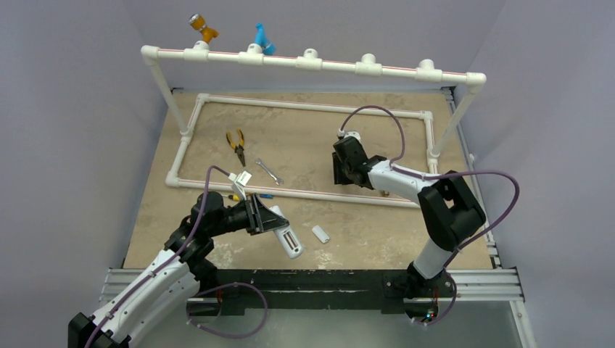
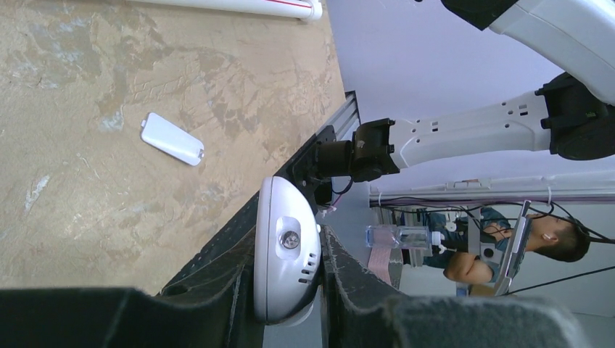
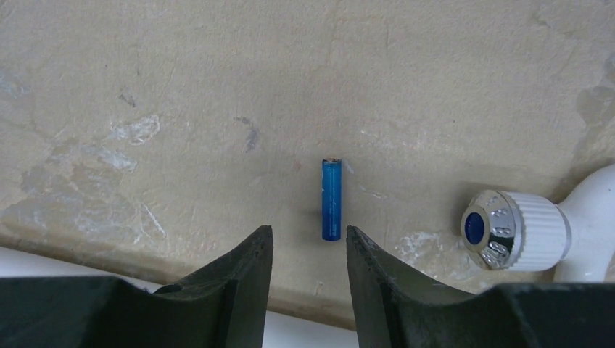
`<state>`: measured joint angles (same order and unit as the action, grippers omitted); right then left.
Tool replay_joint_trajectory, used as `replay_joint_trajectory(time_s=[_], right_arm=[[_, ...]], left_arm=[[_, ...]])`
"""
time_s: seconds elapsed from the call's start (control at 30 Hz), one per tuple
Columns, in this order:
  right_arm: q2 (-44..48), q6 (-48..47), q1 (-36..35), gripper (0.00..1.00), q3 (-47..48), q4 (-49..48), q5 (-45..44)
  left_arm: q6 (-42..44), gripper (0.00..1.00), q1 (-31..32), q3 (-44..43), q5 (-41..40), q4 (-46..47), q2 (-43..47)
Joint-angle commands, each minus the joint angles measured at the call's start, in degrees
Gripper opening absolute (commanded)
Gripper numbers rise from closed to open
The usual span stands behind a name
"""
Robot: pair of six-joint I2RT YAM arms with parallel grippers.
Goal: Load the batteries into the remote control
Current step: Pick up the battery from the center of the board.
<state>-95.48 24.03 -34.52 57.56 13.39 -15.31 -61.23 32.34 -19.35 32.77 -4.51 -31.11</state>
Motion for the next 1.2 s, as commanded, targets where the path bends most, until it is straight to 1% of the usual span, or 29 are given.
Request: replay_joint_trajectory(time_s=[0.0, 0.13, 0.43, 0.7, 0.93, 1.17], right_arm=[[-2.3, -1.4, 0.5, 0.38, 3.2, -2.1, 2.3], [-4.1, -1.3, 0.8, 0.36, 3.4, -2.2, 2.3], [-5.6, -0.8, 1.4, 0.34, 3.2, -2.0, 1.3], [-6.9, -0.5, 2.0, 0.23, 3.6, -1.8, 1.9], [-8.6, -0.3, 3.0, 0.24, 5.3, -0.7, 2.1], [-9.6, -0.8, 3.2, 0.19, 5.8, 0.1, 3.2]], left_arm=[[1.1, 0.00, 0.2, -1.6, 0.6, 1.3, 0.5], [1.1, 0.00, 0.1, -1.4, 0.5, 1.3, 0.5], [1.1, 0.00, 0.2, -1.3, 0.6, 1.5, 0.1], [1.1, 0.00, 0.2, -0.9, 0.5, 1.9, -0.2], [0.6, 0.00, 0.2, -0.7, 0.9, 3.0, -0.8], [0.7, 0.00, 0.1, -0.7, 0.3, 1.8, 0.2]])
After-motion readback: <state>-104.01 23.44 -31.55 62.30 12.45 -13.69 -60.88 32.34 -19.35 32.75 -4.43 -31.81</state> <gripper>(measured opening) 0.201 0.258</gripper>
